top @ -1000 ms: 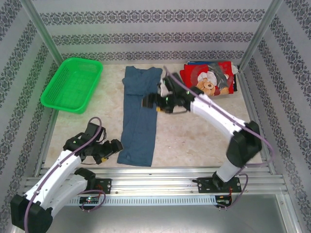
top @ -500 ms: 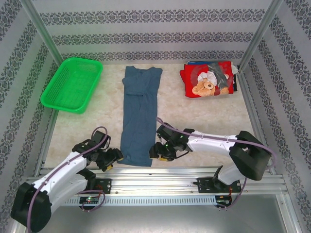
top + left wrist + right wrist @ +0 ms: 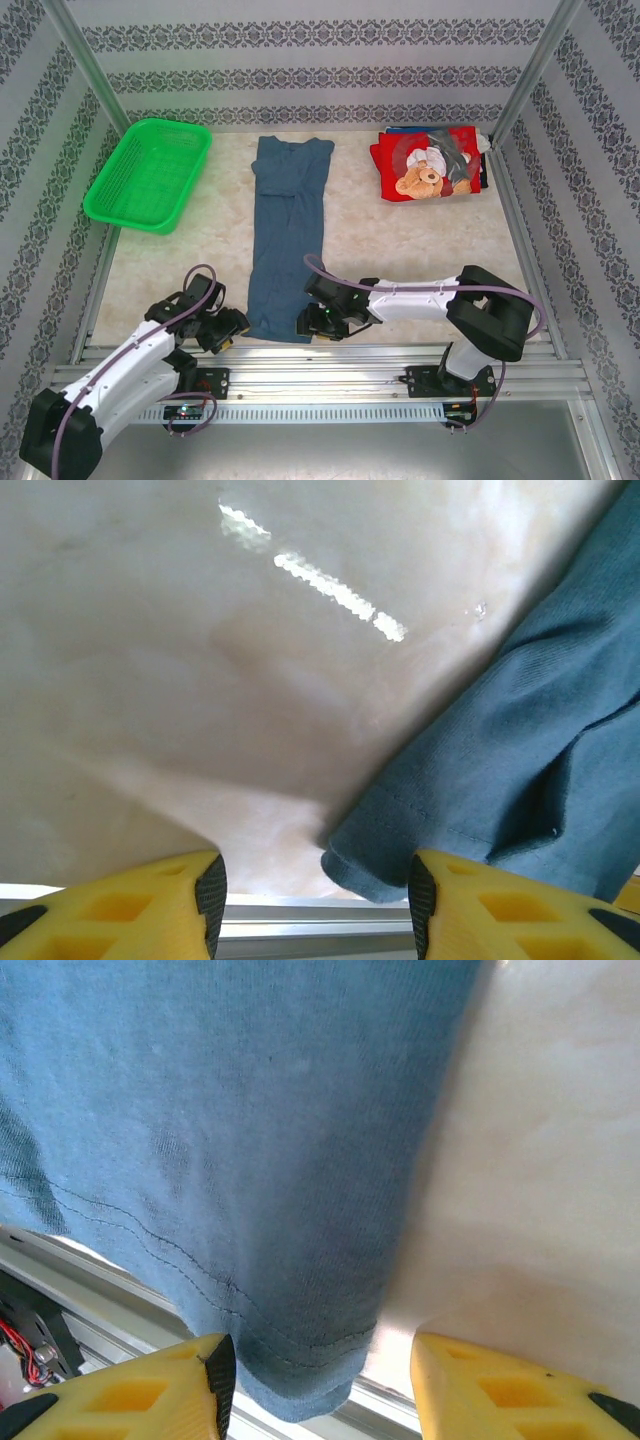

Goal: Fold and stack the t-shirts

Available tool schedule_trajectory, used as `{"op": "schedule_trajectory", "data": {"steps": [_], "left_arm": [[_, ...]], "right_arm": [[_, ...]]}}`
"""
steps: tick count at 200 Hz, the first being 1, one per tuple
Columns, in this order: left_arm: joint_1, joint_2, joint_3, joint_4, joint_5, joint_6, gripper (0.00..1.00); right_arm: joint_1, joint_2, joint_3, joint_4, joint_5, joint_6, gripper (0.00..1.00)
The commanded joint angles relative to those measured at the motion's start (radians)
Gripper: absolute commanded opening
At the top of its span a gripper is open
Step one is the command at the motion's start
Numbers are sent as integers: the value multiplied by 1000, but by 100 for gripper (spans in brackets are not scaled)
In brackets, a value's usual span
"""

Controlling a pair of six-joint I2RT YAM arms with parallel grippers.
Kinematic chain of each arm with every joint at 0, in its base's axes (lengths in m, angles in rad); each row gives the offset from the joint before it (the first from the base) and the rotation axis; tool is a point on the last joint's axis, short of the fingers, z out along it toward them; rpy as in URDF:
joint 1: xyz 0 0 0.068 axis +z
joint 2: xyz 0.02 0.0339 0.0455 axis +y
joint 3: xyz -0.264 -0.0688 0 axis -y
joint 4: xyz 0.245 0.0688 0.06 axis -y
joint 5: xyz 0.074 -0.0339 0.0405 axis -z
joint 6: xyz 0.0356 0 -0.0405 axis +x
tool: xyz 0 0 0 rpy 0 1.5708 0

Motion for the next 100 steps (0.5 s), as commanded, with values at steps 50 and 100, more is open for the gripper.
{"op": "schedule_trajectory", "data": {"steps": [50, 100], "left_arm": [[-32, 1, 61, 160, 37, -49, 53], [-37, 30, 91, 78, 33, -32, 50]], "right_arm": [[3, -2, 34, -52, 36, 5, 51], [-6, 0, 28, -57, 20, -13, 51]]}}
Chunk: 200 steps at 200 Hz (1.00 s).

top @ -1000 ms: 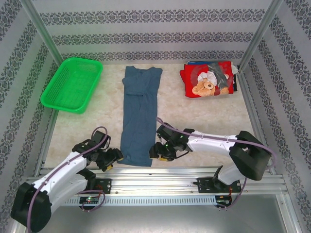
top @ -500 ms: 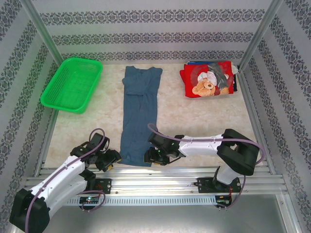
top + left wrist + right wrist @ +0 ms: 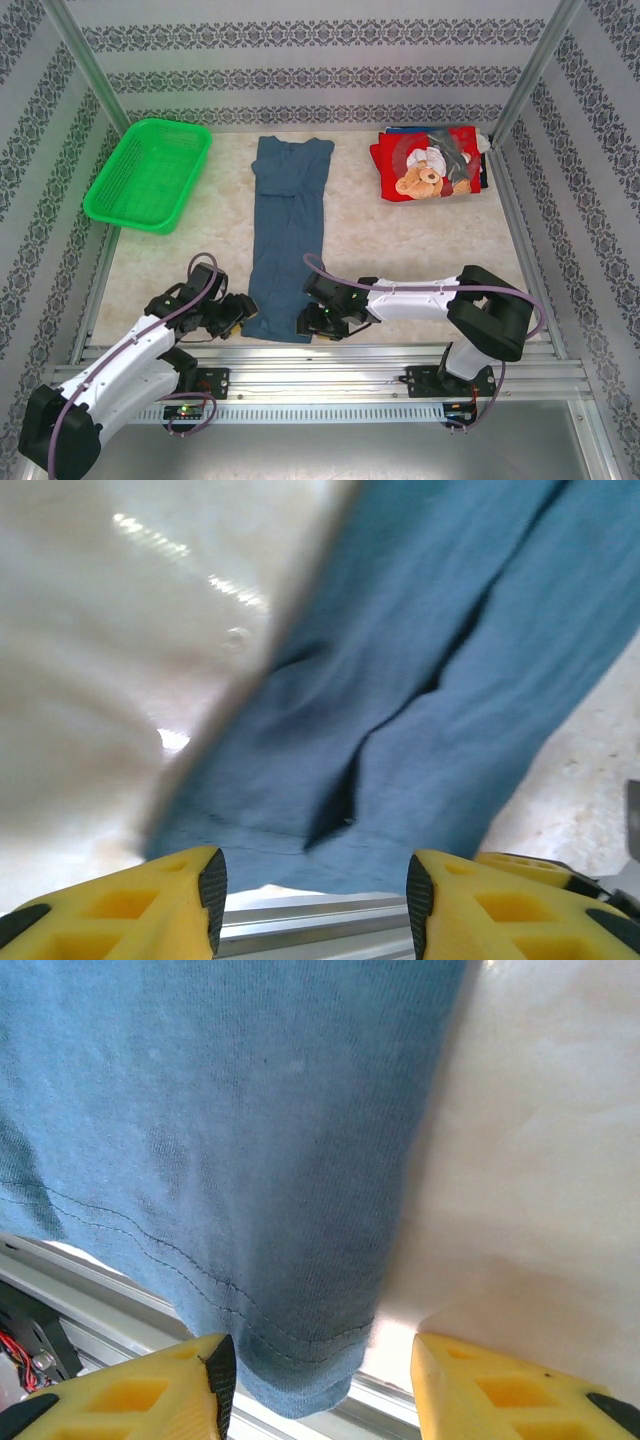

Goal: Fold and stack the t-shirts

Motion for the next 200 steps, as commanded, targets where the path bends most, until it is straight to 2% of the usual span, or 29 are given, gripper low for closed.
{"op": "schedule_trajectory", "data": {"steps": [1, 49, 85, 117, 200], "left_arm": [[-18, 2, 3, -27, 5, 3, 50], [-18, -125, -29, -199, -37, -5, 50], [-25, -96, -65, -132, -40, -37, 50], [-30, -10, -43, -110, -47, -17, 49], [-55, 98, -49, 95, -46, -55, 45]], "right_arm": [[-9, 0, 10, -20, 8, -20, 51], [-24, -5, 9, -20, -4, -39, 51], [-47, -6, 9, -19, -19, -56, 51], [-60, -8, 13, -26, -23, -66, 51], [-66, -5, 18, -16, -27, -64, 51]]}}
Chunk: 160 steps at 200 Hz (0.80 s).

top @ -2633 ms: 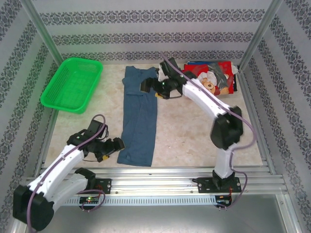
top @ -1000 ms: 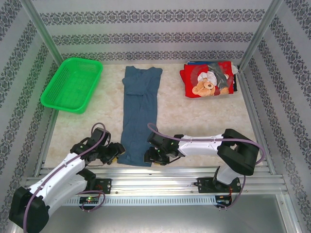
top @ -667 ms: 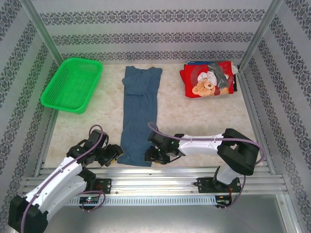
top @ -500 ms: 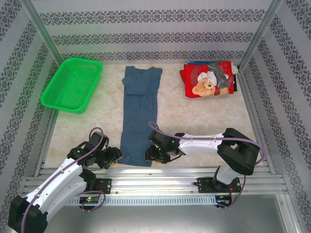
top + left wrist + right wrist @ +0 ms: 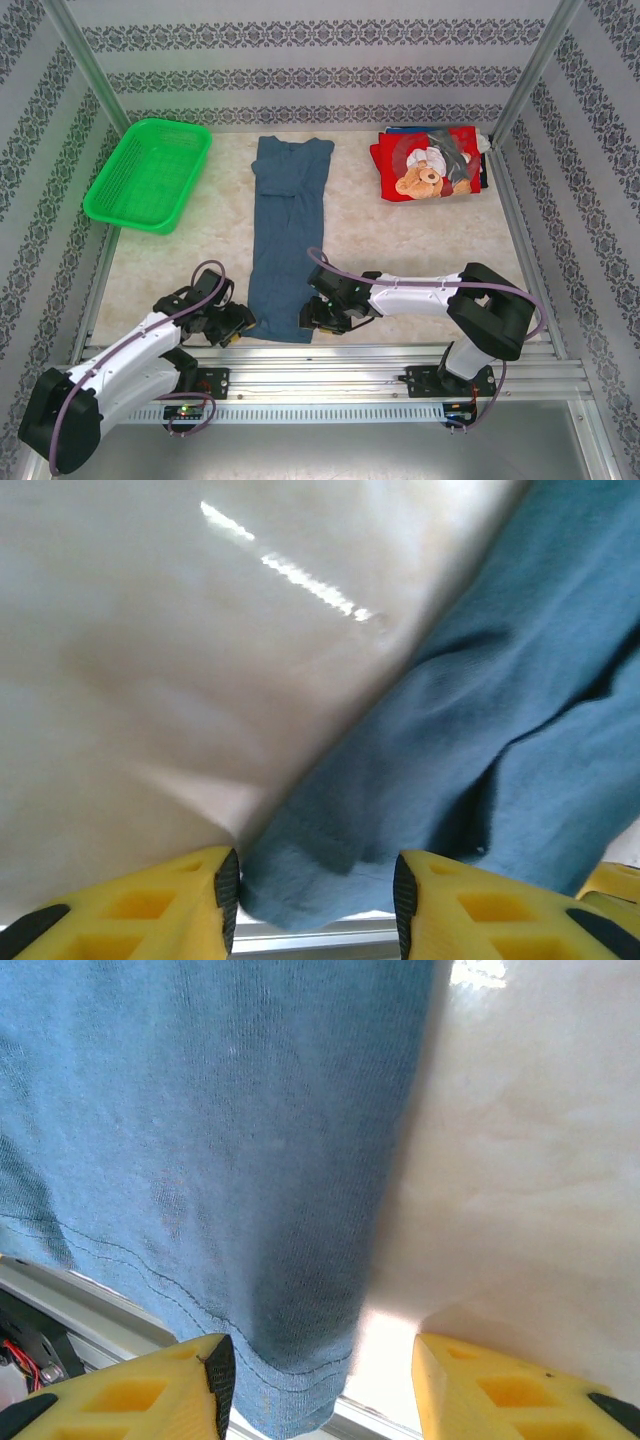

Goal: Fold and stack the t-shirts

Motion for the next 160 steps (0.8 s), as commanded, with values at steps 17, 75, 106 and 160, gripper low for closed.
{"op": "schedule_trajectory", "data": {"steps": [17, 75, 106, 160], "left_arm": [[-29, 61, 15, 105, -11, -18, 39], [-36, 18, -4, 79, -25, -23, 20], [-37, 5, -1, 73, -23, -21, 17], [-37, -55, -29, 40, -28, -29, 15]], "right_arm": [[-7, 10, 28, -11, -16, -16, 51], [-7, 31, 60, -33, -22, -27, 48], [-7, 56, 48, -33, -35, -16, 34], [-24, -37, -12, -60, 18, -3, 0]]}}
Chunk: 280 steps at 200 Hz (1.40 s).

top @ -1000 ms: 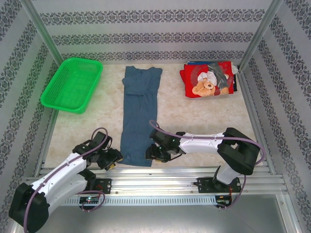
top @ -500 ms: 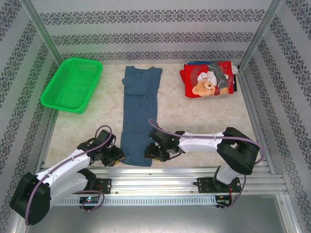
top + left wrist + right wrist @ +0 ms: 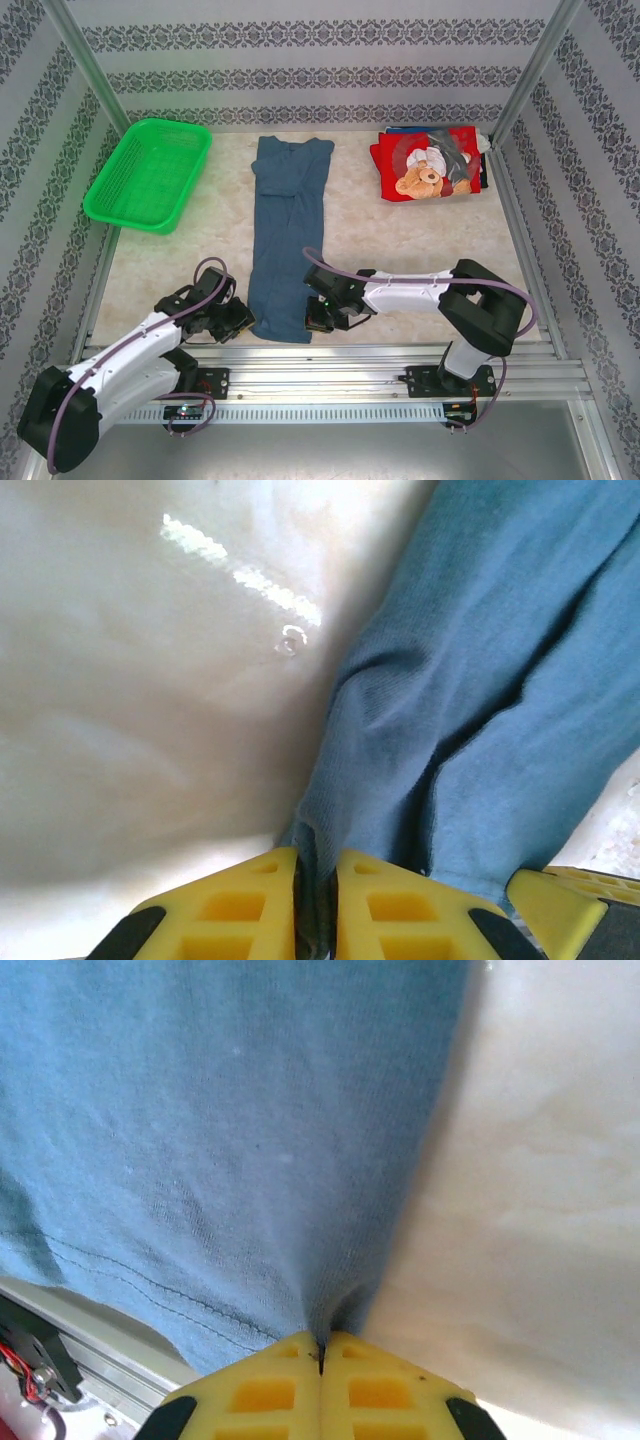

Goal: Fold and stack the t-shirts

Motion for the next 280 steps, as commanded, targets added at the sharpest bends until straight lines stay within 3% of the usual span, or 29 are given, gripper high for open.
{"op": "schedule_trajectory", "data": {"steps": [1, 68, 113, 180, 232, 280], "left_arm": [[-16, -43, -28, -24, -19, -12, 15], [-17, -116, -75, -27, -10, -48, 12], [-17, -122, -52, -26, 3, -53, 12], [-24, -180, 130, -143, -27, -62, 9], [-3, 8, 371, -148, -67, 36, 8], [135, 230, 563, -100, -16, 168, 7]], "right_arm": [[-20, -77, -44, -37, 39, 9, 0], [-44, -235, -206, -22, 71, 64, 0], [-31, -189, -182, -27, 50, 55, 0], [-77, -336, -59, -219, 100, 5, 0], [-221, -336, 98, -336, 35, -117, 0], [-374, -191, 295, -396, -66, -271, 0]]}}
